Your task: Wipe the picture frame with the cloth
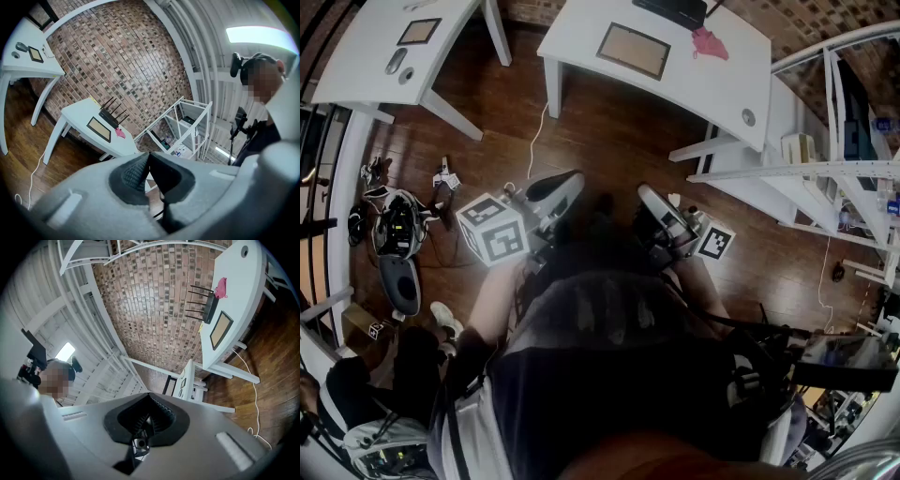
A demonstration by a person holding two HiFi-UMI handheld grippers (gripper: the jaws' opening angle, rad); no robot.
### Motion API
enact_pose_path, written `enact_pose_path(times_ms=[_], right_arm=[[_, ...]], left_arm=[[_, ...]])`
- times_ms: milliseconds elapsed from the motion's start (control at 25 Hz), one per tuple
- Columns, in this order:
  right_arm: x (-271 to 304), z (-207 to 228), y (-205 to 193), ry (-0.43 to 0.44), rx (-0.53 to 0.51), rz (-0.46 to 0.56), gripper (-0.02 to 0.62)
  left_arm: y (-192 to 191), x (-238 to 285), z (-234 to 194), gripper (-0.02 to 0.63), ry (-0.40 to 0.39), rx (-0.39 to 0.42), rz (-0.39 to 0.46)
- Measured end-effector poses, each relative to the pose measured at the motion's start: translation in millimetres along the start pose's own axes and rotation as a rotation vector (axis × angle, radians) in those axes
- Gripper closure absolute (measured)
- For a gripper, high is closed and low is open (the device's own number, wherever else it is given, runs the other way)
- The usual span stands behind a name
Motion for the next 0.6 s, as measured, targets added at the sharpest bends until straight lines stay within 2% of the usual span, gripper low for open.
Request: enact_pose_path(times_ms=[360,600], right_arm=[[-13.5,17.2,65.0,-0.003,-0.001,0.004,0.600],[-33.4,37.3,98.3,-0.003,-0.004,-0.006,0.600]], left_arm=[[25.9,79.2,17.9,0.604,-0.006,0.037,-0.066],[32.4,118.4,30.6,0.604,0.025,0.063,-0.108]])
Point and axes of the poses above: the fingertips, and each gripper's own axes: x forward along the fingers, z to its right, y out of its top, the point moved 7 cm from there along -x, backward along the fingers, and after that the axes turned 14 degrees about y, right-handed, at the moved point
